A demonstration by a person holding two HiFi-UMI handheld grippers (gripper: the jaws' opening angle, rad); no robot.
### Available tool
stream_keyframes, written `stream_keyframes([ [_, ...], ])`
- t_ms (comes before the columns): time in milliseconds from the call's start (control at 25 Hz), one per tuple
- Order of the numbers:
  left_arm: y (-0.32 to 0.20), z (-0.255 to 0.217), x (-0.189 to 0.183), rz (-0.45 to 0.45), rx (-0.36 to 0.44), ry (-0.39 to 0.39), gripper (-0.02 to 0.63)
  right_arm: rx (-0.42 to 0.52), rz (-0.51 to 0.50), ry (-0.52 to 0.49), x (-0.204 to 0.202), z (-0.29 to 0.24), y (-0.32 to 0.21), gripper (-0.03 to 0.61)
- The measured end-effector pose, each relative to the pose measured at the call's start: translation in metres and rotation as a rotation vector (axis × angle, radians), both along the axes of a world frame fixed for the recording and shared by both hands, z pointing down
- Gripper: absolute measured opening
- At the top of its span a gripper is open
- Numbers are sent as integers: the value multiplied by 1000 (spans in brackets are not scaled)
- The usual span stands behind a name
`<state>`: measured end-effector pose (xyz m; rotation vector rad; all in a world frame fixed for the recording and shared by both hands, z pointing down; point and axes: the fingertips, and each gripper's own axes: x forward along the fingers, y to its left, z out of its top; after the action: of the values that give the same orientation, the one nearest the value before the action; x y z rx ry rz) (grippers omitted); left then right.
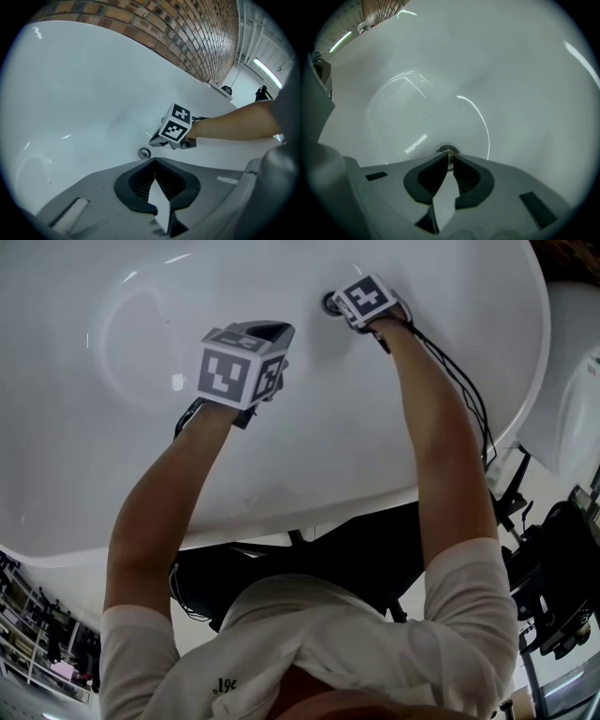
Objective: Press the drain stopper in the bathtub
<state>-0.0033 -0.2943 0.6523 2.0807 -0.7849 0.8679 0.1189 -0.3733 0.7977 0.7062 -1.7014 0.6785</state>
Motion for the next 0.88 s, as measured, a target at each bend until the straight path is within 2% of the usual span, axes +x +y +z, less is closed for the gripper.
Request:
stream_keyframes([
  [240, -3, -19, 0, -12, 31, 3, 5, 40, -18, -2, -2, -26, 0, 48],
  [560, 13, -32, 31, -39, 76, 24, 5, 127, -48, -47, 16, -47, 9, 48],
  [720, 13, -58, 17, -55, 100, 32, 5, 163, -55, -28, 6, -78, 5, 48],
  [800, 8, -76, 0, -65, 121, 34, 5, 198, -64, -23, -10, -101, -4, 48],
  [880, 5, -97, -18, -79, 142, 39, 5, 193, -63, -27, -26, -121, -3, 48],
])
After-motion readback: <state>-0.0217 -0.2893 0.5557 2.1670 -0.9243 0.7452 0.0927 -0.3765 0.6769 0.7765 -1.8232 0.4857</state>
